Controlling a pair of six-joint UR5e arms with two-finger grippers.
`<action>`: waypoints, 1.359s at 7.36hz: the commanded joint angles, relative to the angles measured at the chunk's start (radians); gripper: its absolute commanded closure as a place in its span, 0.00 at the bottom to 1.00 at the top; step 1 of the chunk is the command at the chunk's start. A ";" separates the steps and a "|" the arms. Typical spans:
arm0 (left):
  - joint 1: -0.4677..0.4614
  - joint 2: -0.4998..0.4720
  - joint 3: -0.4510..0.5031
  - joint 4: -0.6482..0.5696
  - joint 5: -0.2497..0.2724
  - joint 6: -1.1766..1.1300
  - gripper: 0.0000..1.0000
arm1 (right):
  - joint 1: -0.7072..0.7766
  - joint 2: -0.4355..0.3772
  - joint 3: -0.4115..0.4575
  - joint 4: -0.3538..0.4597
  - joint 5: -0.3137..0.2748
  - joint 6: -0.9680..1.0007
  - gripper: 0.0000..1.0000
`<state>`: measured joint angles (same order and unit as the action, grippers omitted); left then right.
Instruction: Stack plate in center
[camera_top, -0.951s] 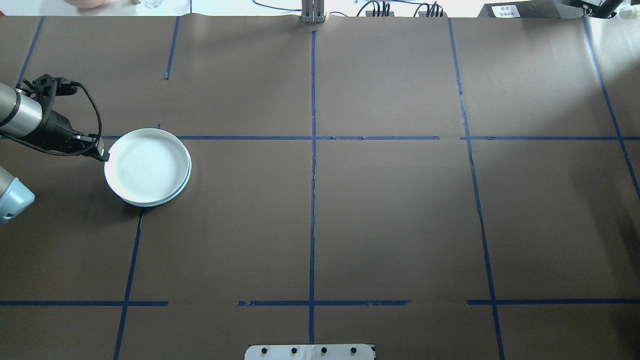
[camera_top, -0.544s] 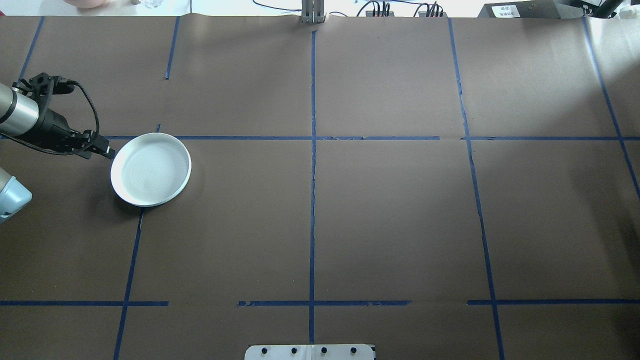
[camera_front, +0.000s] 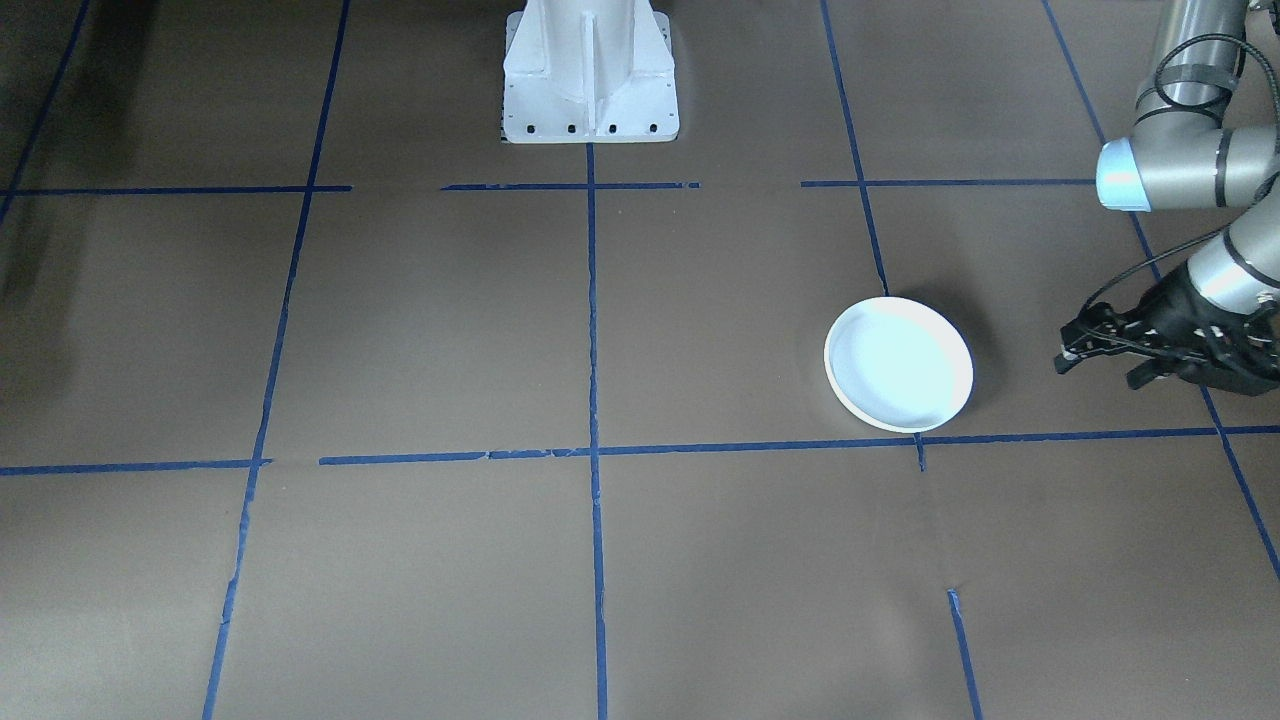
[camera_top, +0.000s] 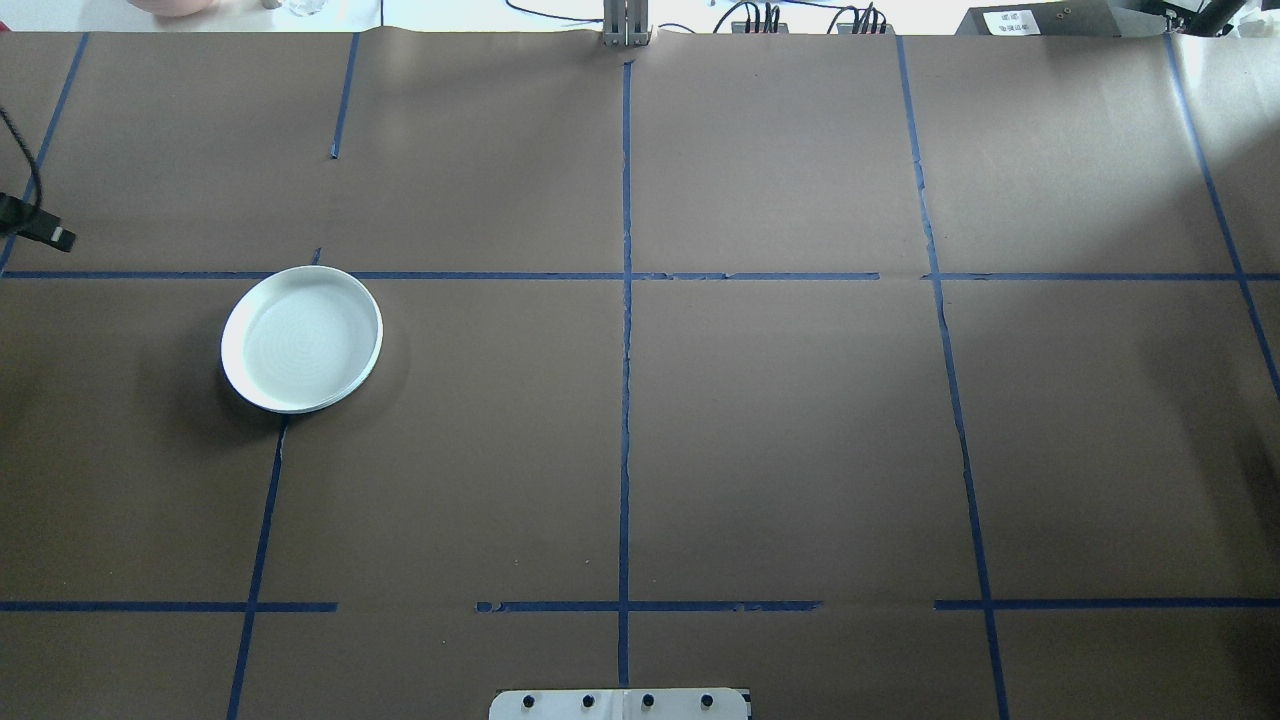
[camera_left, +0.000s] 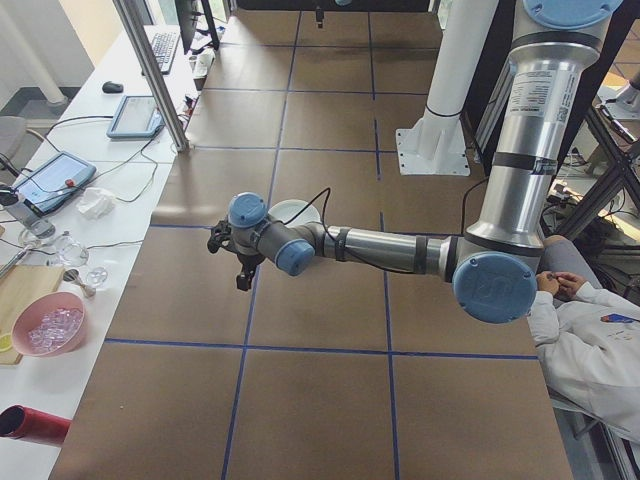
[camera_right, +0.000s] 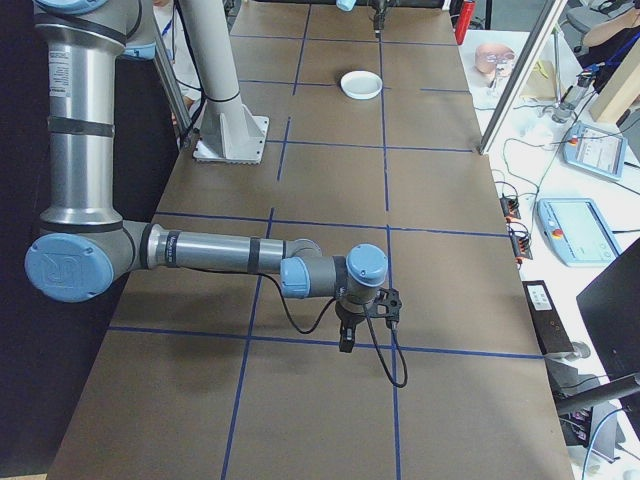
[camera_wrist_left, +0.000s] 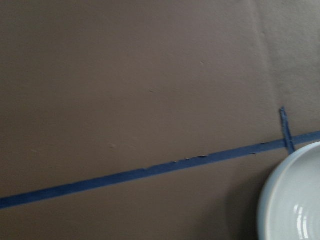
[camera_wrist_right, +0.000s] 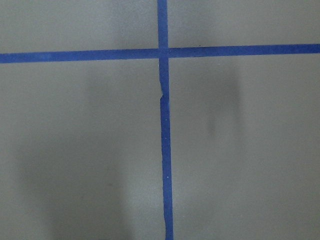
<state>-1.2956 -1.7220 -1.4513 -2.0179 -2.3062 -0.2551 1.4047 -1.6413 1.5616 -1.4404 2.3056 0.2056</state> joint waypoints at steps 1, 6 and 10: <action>-0.189 0.001 0.040 0.184 -0.004 0.248 0.00 | 0.000 0.000 0.000 0.000 0.000 0.000 0.00; -0.298 0.002 0.040 0.493 -0.078 0.257 0.00 | 0.000 0.000 0.000 0.000 0.000 0.000 0.00; -0.298 0.016 0.043 0.492 -0.075 0.369 0.00 | 0.000 0.000 -0.002 0.000 0.000 0.000 0.00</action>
